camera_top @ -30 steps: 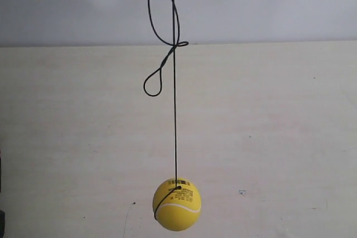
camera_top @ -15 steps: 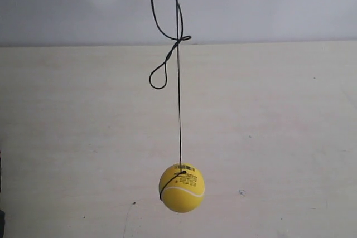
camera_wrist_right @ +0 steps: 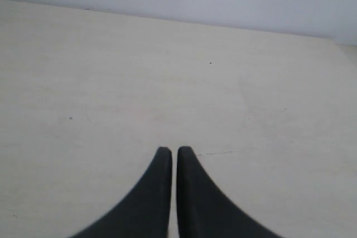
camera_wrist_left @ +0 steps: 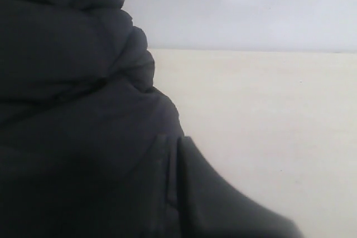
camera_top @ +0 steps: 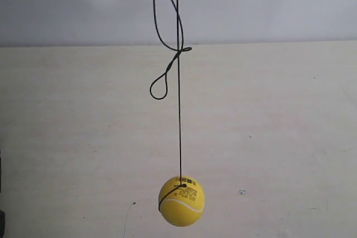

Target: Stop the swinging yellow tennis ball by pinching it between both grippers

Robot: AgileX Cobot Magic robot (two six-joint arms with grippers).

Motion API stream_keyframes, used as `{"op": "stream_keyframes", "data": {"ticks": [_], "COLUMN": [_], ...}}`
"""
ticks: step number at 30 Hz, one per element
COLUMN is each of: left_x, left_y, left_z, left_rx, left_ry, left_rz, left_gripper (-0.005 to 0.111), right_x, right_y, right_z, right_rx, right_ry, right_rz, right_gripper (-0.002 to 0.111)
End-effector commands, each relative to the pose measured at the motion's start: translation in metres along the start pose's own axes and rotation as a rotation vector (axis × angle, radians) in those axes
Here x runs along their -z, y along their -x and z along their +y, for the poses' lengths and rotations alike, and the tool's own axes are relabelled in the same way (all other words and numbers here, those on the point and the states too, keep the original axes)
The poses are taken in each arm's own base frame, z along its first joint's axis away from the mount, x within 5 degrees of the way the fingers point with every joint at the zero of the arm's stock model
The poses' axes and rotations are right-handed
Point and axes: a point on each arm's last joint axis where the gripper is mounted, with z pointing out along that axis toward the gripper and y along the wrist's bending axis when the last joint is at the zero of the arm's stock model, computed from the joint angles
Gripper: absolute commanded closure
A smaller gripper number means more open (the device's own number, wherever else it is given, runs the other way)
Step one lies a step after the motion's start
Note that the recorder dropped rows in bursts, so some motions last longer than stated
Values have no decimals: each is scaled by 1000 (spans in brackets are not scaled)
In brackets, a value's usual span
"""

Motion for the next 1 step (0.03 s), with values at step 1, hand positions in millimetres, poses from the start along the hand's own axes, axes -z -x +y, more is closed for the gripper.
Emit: {"op": "stream_keyframes", "data": {"ticks": [1], "left_x": [0], "left_y": [-2], "left_z": [0], "left_rx": [3], "left_ry": [2], "left_rz": [6], "left_gripper": [102], "right_x": [1], "right_y": [2], "right_z": [0], "right_rx": [2], "right_ry": [-1], "right_rz": [-20], "right_gripper": [108]}}
